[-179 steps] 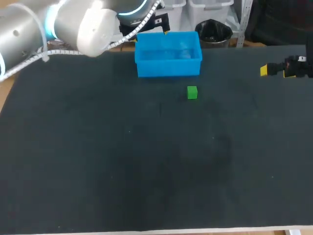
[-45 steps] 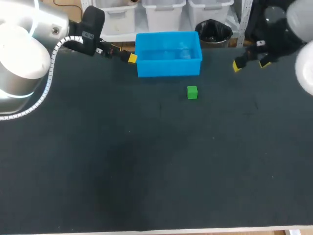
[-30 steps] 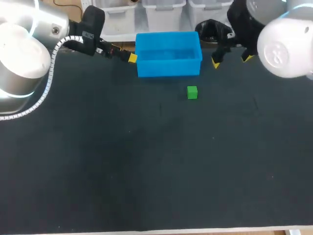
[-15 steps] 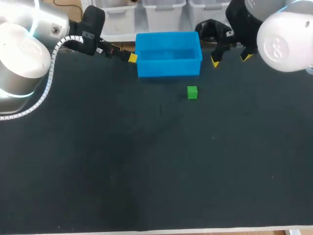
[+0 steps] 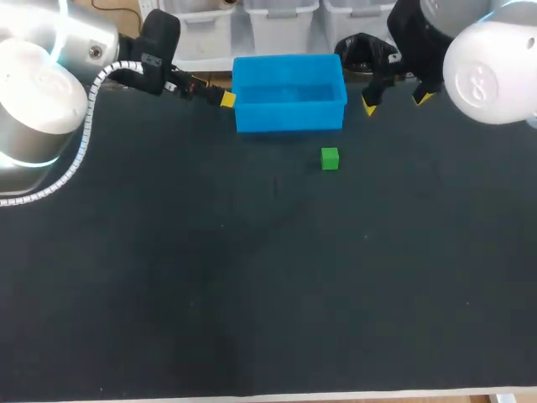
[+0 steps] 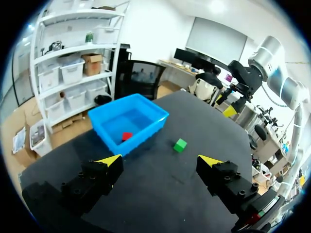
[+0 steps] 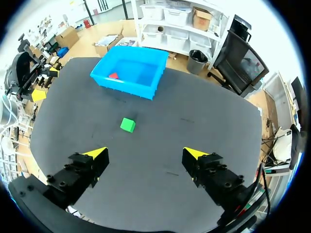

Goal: Use the left arm to pick the red cube and place it into the blue plastic box first, then use the right arm to grasp the green cube and put it into the same blue plastic box after the first action is fully finished.

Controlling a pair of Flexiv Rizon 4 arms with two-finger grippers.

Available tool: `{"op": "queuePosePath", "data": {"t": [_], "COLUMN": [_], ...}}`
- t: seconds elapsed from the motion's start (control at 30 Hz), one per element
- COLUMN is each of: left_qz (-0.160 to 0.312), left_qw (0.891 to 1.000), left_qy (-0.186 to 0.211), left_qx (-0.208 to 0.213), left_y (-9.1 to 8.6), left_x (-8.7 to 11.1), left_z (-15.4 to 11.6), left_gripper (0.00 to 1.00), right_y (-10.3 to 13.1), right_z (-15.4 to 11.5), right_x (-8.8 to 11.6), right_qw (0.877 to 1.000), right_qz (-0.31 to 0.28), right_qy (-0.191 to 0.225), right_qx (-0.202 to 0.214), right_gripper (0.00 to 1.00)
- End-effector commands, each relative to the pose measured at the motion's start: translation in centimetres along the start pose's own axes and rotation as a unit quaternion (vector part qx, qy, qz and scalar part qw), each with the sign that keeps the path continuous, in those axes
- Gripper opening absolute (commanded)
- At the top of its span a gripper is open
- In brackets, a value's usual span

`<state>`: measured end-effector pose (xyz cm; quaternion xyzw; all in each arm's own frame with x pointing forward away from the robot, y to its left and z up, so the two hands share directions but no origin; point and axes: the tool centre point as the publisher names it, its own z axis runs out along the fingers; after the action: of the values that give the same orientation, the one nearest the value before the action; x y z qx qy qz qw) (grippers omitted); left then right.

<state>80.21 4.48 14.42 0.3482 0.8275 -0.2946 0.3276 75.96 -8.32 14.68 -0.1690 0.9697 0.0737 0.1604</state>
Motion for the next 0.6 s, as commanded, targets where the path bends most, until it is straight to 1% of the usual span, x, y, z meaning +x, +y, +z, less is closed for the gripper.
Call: {"op": "queuePosePath", "data": {"t": [0.03, 0.2, 0.33, 0.4, 0.6], "left_qz": [0.002, 0.002, 0.002, 0.002, 0.002], "left_qw": [1.000, 1.000, 1.000, 1.000, 1.000], "left_qy": [-0.004, -0.004, -0.004, -0.004, -0.004], "left_qx": [0.001, 0.001, 0.001, 0.001, 0.001], "left_y": [0.0, 0.0, 0.0, 0.0, 0.0], "left_x": [0.2, 0.2, 0.2, 0.2, 0.2], "left_z": [0.0, 0.0, 0.0, 0.0, 0.0], "left_gripper": [1.00, 1.00, 1.00, 1.00, 1.00], "right_y": [0.1, 0.1, 1.1, 1.2, 0.8], "right_z": [0.0, 0.0, 0.0, 0.0, 0.4], "right_x": [0.1, 0.1, 0.2, 0.2, 0.2], "right_qw": [1.000, 1.000, 1.000, 1.000, 0.997], "right_qz": [0.001, 0.001, 0.000, 0.001, 0.005], "right_qy": [-0.001, -0.001, 0.023, 0.027, 0.069], "right_qx": [0.002, 0.002, 0.013, 0.015, 0.029], "right_gripper": [1.00, 1.00, 1.00, 1.00, 1.00]}}
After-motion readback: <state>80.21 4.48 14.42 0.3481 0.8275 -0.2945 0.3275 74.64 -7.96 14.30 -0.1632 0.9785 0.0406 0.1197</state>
